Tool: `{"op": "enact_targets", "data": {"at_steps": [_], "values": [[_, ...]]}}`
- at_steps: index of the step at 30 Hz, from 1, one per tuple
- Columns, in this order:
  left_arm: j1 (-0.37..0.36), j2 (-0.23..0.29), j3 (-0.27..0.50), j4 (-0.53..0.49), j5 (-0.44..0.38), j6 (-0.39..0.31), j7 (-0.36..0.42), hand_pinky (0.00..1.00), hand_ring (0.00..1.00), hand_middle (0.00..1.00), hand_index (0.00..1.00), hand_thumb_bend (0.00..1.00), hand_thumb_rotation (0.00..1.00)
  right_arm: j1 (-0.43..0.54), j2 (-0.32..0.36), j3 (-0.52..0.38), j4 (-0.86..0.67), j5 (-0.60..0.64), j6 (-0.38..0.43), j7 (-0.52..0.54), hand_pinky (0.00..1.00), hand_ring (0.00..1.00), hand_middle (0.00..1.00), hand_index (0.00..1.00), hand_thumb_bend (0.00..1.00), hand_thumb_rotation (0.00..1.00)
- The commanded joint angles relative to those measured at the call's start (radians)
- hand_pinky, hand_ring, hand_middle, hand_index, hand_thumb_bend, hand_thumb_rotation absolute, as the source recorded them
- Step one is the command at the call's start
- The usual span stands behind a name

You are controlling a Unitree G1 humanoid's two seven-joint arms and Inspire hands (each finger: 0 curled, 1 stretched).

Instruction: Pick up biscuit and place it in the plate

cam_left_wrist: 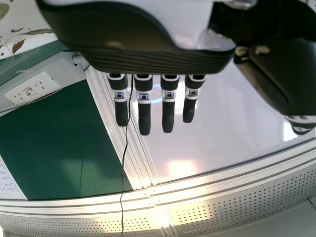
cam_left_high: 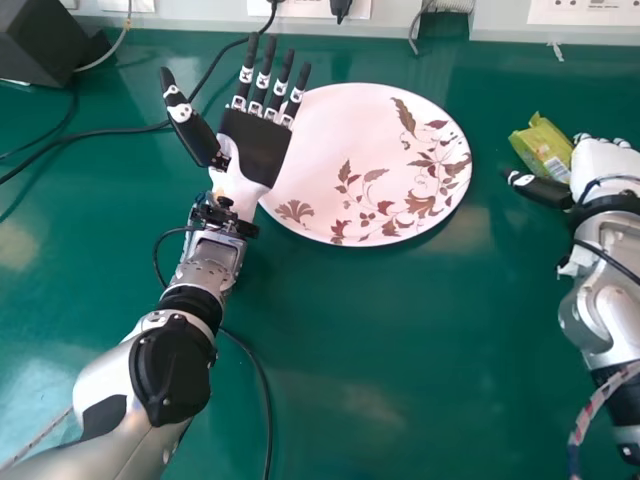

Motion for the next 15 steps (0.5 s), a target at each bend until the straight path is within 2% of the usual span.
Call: {"op": "enact_targets", "data": {"at_steps": [1, 4, 9, 15], "values": [[0.025, 0.004, 0.000, 0.008, 0.000, 0.005, -0.013, 0.82, 0.82, 0.87, 0.93, 1.00, 0.27, 0.010, -0.014, 0.009, -0.008, 0.009, 0.012, 0.015, 0.80, 0.88, 0.94, 0.93, 0.97, 0.62], [0.026, 0.005, -0.002, 0.008, 0.003, -0.001, -0.007, 0.81, 0.82, 0.87, 0.93, 1.00, 0.27, 0.016, -0.016, 0.013, -0.015, 0.009, 0.017, 0.019, 0.80, 0.88, 0.93, 0.93, 0.97, 0.61], [0.028, 0.007, -0.005, 0.007, 0.008, -0.012, -0.012, 0.79, 0.81, 0.86, 0.93, 1.00, 0.29, 0.026, -0.019, 0.015, -0.014, 0.017, 0.013, 0.017, 0.80, 0.88, 0.93, 0.94, 0.96, 0.66], [0.027, 0.011, 0.001, 0.010, 0.000, 0.010, -0.026, 0.79, 0.82, 0.86, 0.93, 1.00, 0.30, 0.020, -0.007, 0.019, 0.003, 0.013, 0.030, 0.003, 0.84, 0.90, 0.95, 0.94, 0.96, 0.60]]}}
